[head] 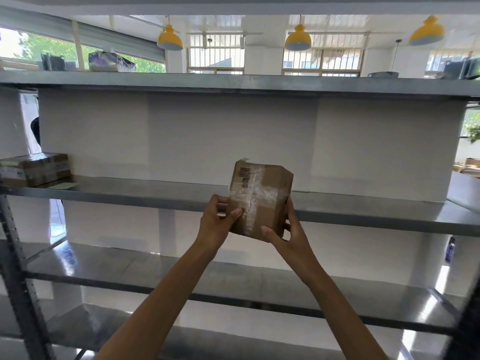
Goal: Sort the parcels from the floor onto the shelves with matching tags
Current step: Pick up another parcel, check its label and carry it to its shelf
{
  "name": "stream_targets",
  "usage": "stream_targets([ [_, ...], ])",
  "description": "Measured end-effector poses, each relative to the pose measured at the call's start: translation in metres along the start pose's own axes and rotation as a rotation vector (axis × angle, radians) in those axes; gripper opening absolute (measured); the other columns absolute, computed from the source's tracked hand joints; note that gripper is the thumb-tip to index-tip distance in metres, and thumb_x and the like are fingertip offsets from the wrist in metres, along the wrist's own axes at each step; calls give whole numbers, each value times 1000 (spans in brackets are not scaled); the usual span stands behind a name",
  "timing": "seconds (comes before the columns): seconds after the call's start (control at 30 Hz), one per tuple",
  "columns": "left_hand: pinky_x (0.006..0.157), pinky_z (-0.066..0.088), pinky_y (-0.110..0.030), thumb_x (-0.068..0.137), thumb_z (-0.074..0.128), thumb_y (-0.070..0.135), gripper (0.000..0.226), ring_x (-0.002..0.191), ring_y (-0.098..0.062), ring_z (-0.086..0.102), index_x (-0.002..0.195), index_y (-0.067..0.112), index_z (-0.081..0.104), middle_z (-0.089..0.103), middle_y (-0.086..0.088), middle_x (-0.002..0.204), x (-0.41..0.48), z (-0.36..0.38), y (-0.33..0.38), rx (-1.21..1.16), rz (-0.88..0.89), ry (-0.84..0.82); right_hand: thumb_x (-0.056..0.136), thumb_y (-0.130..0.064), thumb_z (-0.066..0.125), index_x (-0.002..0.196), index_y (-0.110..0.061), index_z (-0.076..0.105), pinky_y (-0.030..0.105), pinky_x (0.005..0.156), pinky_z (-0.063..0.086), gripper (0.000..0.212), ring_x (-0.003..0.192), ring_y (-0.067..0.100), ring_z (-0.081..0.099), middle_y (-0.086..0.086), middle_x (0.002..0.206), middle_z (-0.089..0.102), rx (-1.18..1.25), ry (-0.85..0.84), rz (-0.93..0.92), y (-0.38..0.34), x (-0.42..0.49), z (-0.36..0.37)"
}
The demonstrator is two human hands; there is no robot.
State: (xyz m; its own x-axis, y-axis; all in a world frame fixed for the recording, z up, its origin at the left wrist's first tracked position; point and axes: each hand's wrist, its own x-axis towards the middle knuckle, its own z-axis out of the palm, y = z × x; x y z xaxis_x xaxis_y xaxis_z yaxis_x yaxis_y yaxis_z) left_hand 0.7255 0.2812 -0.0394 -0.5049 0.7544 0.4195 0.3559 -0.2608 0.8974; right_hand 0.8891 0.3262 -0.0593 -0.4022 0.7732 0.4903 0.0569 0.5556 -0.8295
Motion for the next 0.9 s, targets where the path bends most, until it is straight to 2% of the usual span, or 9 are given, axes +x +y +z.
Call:
stream_targets([
  [0.13,74,55,-24,81,66,35,42,92,-15,61,114,19,45,58,-2,112,-6,3,3,-25,-26,-24,75,-47,65,140,-48,21,32,98,48,79,123,12,48,-12,142,38,115,-11,19,0,1,-18],
  [0.2,72,53,-18,81,64,40,50,97,-13,59,120,23,39,54,1,116,-10,9,6,-95,-70,-77,70,-49,66,139,-46,28,40,95,52,79,121,16,53,-3,141,45,248,-38,21,2,0,-23],
  [0.33,92,46,-32,80,55,52,69,111,-16,54,138,26,29,49,1,130,-14,15,9,-221,-190,-283,70,-49,66,138,-46,33,41,96,51,75,118,14,57,-9,136,50,418,-109,46,8,-1,-23],
  [0.43,96,51,-38,70,57,57,79,113,-21,57,138,23,36,52,-4,133,-15,17,7,-206,-161,-223,79,-44,61,141,-40,34,32,95,51,68,118,11,57,-14,131,56,410,-128,22,11,0,-25],
  [0.53,82,57,-29,64,62,56,83,105,-18,59,136,24,36,51,-2,129,-15,17,4,-182,-125,-131,86,-35,59,131,-47,39,22,93,51,51,117,6,57,-17,129,56,217,-3,-52,7,-1,-24],
  [0.63,65,56,-16,74,69,42,70,96,-13,59,133,24,35,51,-2,126,-16,18,-4,-153,-103,-93,90,-19,58,138,-45,23,17,101,43,64,125,1,48,-13,144,40,15,120,-173,3,-3,-19],
  [0.73,84,56,-30,73,73,39,74,108,-21,57,133,21,35,50,-3,128,-18,25,-10,-83,-105,-34,94,-13,50,145,-34,15,9,110,22,66,144,8,15,2,157,9,-343,192,-411,-1,-2,-10],
  [0.83,90,54,-33,71,75,38,77,113,-21,54,133,19,34,48,-2,128,-20,30,-6,-102,-101,8,93,-19,47,145,-16,24,43,112,33,56,143,30,20,15,154,15,-593,168,-478,0,-3,-3],
  [0.9,87,53,-29,71,76,36,78,112,-19,52,133,17,33,46,1,124,-19,29,0,-81,-83,2,92,-24,46,143,-14,26,54,107,37,56,140,35,26,15,154,17,-665,195,-421,0,-5,-3],
])
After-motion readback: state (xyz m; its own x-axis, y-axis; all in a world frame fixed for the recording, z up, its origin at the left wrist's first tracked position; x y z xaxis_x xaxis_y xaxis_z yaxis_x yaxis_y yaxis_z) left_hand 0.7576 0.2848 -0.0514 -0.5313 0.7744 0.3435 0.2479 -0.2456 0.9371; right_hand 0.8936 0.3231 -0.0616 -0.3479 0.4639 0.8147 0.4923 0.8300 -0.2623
